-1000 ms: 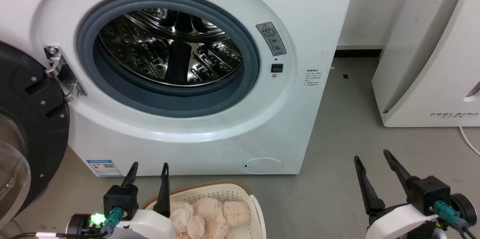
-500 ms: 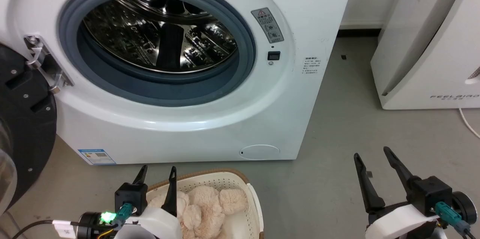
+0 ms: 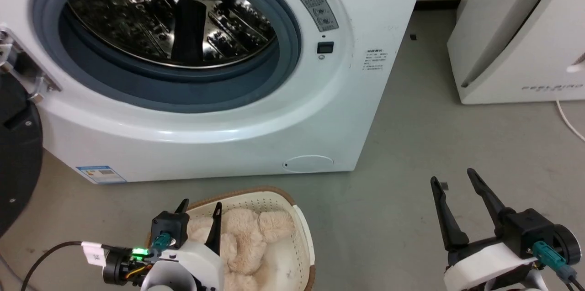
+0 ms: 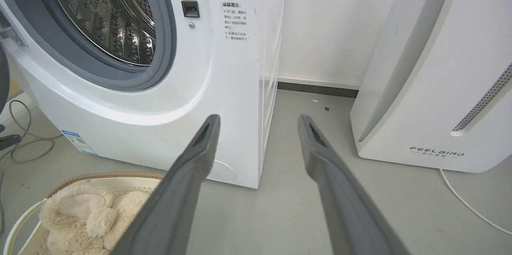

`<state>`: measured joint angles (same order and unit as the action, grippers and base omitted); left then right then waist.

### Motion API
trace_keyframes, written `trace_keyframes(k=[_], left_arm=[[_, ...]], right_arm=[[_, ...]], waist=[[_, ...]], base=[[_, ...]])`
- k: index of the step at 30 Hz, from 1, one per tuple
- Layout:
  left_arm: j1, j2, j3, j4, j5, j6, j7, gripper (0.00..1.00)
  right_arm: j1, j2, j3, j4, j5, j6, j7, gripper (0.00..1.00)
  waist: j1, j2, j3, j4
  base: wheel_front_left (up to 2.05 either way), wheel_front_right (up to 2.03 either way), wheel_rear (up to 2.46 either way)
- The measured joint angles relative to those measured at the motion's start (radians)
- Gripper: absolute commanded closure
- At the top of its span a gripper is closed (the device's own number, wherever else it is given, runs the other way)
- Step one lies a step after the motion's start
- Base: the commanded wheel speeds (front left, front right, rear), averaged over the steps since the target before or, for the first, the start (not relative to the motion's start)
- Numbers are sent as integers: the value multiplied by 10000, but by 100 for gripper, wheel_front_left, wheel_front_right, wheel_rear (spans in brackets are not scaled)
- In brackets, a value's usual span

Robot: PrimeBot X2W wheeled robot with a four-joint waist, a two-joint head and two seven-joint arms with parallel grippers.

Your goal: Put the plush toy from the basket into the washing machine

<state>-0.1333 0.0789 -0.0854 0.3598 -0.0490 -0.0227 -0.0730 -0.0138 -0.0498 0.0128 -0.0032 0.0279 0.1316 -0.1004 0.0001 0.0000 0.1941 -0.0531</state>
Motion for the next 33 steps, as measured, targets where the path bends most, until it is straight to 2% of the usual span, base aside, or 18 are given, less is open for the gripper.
trace_keyframes(k=[10,16,33], left_arm=[[-804,249,-282,1488,-199,-247,-96,0],[-1393,575,-677,2445,-2,-123,13,0],[-2953,1216,-1632,4742,198,-244,345,0]], right_arm=[[-198,0,67,50,192,0,-217,0],[-287,2,236,44,360,0,-337,0],[-662,0,174,25,869,0,-677,0]], waist=[[1,0,819,-233],[1,0,1359,-403],[0,0,2883,-914]], base=[[0,0,0],[0,0,0],[0,0,0]])
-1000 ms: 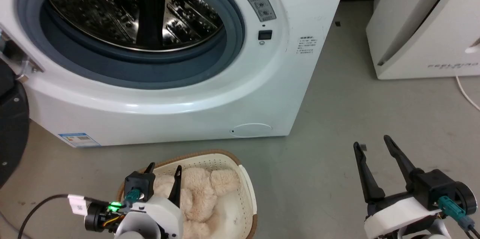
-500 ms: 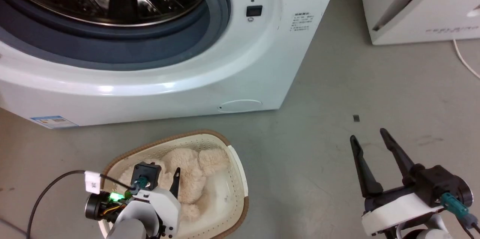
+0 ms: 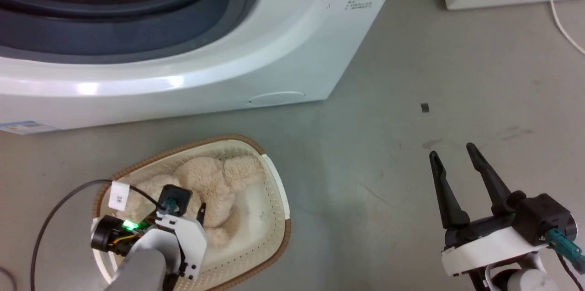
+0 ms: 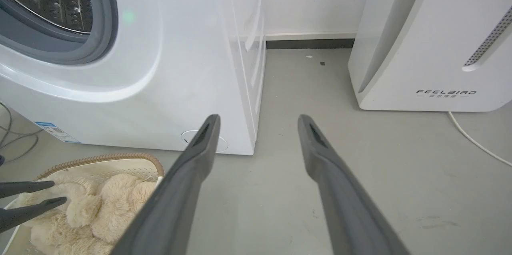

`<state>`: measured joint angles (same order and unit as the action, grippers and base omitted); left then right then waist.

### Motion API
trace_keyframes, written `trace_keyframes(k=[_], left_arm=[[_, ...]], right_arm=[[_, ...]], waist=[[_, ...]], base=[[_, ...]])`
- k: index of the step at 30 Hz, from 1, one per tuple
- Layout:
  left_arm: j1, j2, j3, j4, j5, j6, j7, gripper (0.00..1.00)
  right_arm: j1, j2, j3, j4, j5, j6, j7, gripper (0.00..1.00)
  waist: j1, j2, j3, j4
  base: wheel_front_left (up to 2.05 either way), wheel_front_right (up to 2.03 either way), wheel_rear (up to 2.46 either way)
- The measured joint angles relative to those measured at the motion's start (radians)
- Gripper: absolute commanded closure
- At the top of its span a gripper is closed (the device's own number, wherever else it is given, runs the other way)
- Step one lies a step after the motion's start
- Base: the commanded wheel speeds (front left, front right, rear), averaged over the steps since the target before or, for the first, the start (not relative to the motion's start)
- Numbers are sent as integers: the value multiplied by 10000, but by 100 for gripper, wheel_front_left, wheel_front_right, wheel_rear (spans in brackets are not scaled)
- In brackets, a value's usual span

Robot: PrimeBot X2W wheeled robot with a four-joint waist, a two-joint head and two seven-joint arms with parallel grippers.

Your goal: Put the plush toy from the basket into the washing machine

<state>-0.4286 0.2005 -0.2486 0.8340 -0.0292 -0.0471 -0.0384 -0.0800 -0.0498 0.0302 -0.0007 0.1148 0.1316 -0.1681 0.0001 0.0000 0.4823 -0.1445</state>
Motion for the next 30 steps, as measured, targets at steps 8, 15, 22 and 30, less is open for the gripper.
trace_keyframes(k=[8,15,22,30], left_arm=[[-670,359,-359,901,17,2,203,0],[-1241,612,-667,1641,-4,-8,130,0],[-1845,802,-986,2376,-21,-63,-81,0],[-2516,1030,-1327,3214,-134,-61,-554,0]], right_arm=[[-189,0,-113,52,295,0,-167,0],[-386,0,-107,63,451,0,-299,0],[-555,0,-86,71,533,0,-456,0],[-738,0,-8,88,717,0,-635,0]], waist=[[0,0,750,-216],[0,0,1353,-385],[0,0,1947,-523],[0,0,2612,-685]], base=[[0,0,0],[0,0,0],[0,0,0],[0,0,0]])
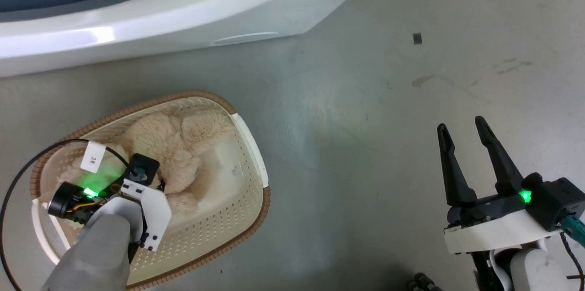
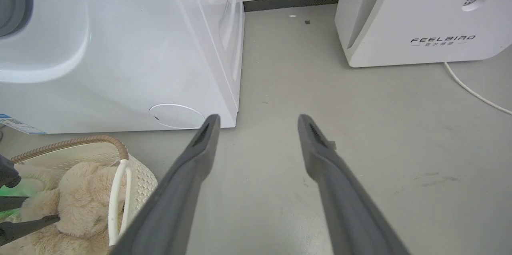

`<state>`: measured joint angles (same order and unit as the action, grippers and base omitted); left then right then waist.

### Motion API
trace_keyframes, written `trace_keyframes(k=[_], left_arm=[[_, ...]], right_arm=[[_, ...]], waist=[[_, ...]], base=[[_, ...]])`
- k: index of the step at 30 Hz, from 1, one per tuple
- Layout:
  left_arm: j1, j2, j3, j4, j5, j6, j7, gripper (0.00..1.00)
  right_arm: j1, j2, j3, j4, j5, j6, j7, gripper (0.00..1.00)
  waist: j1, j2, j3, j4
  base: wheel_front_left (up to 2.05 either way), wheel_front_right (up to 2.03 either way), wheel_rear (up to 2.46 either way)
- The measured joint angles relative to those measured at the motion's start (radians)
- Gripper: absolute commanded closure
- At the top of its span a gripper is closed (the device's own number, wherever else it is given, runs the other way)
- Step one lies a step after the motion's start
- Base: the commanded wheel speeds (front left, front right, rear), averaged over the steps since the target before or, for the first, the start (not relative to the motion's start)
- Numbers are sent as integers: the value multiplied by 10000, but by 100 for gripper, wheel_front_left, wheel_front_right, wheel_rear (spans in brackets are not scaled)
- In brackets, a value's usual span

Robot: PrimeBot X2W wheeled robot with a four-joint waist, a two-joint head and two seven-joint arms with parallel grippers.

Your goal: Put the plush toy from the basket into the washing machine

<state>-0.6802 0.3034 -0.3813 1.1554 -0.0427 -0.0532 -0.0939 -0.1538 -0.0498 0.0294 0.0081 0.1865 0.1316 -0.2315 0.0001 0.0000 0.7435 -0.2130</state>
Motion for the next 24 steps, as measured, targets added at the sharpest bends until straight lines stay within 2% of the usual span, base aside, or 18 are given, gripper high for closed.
trace_keyframes(k=[4,5,6,13,24], left_arm=[[-296,56,-153,414,-109,19,-311,0],[-360,79,-196,514,-138,17,-353,62],[-415,105,-247,617,-140,15,-424,100],[-749,111,-464,1277,-408,-90,-610,100],[-211,-407,-612,1358,-656,-86,-1034,100]], right_arm=[[-46,0,56,69,82,0,-48,0],[-63,0,65,86,88,0,-96,0],[-92,0,71,102,90,0,-115,0],[-223,0,82,253,182,0,-234,0],[-227,0,69,690,192,0,-255,0]], waist=[[0,0,305,-75],[-1,0,371,-94],[0,0,435,-114],[0,0,651,-209],[-1,0,-539,-86]], base=[[0,0,0],[0,0,0],[0,0,0],[0,0,0],[0,0,0]])
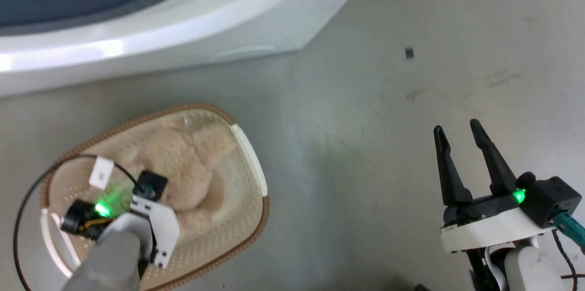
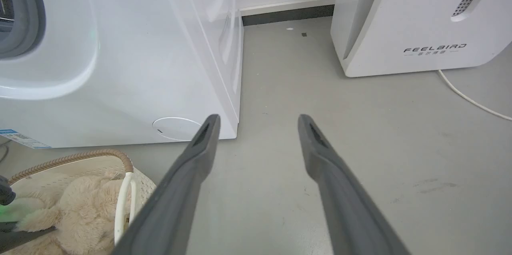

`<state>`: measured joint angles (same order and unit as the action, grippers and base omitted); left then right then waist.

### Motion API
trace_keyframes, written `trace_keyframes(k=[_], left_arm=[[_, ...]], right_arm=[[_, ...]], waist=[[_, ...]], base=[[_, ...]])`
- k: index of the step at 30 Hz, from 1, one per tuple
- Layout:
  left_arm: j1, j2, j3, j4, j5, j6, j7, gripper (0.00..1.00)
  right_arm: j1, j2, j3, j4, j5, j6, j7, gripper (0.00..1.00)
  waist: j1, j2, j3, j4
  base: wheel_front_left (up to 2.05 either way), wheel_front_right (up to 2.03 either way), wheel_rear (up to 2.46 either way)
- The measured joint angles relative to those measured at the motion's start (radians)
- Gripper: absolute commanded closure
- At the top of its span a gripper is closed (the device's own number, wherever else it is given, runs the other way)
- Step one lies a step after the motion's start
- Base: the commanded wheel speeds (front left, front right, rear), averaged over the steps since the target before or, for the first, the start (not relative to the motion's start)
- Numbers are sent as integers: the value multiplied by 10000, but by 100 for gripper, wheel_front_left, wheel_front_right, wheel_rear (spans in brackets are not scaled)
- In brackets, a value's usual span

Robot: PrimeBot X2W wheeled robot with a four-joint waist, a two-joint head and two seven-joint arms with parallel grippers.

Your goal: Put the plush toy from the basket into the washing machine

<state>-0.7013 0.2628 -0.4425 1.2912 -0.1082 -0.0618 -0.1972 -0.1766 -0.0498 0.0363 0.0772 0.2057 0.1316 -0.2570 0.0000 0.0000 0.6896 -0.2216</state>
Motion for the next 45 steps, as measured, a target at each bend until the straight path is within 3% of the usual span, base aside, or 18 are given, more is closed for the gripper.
trace_keyframes(k=[13,31,45], left_arm=[[1591,-360,151,-708,-554,73,-543,100],[5197,-412,1505,-7731,-654,945,-575,100],[6293,-974,2903,-11739,-370,909,-577,100]], right_arm=[[579,0,-201,583,-159,0,0,0],[1565,0,-497,838,-479,0,0,0],[1734,0,-439,815,-479,0,0,0]], waist=[[-1,0,-2448,270],[-2,0,-5011,1433],[-2,1,-5327,1521]], base=[[0,0,0],[0,0,0],[0,0,0]])
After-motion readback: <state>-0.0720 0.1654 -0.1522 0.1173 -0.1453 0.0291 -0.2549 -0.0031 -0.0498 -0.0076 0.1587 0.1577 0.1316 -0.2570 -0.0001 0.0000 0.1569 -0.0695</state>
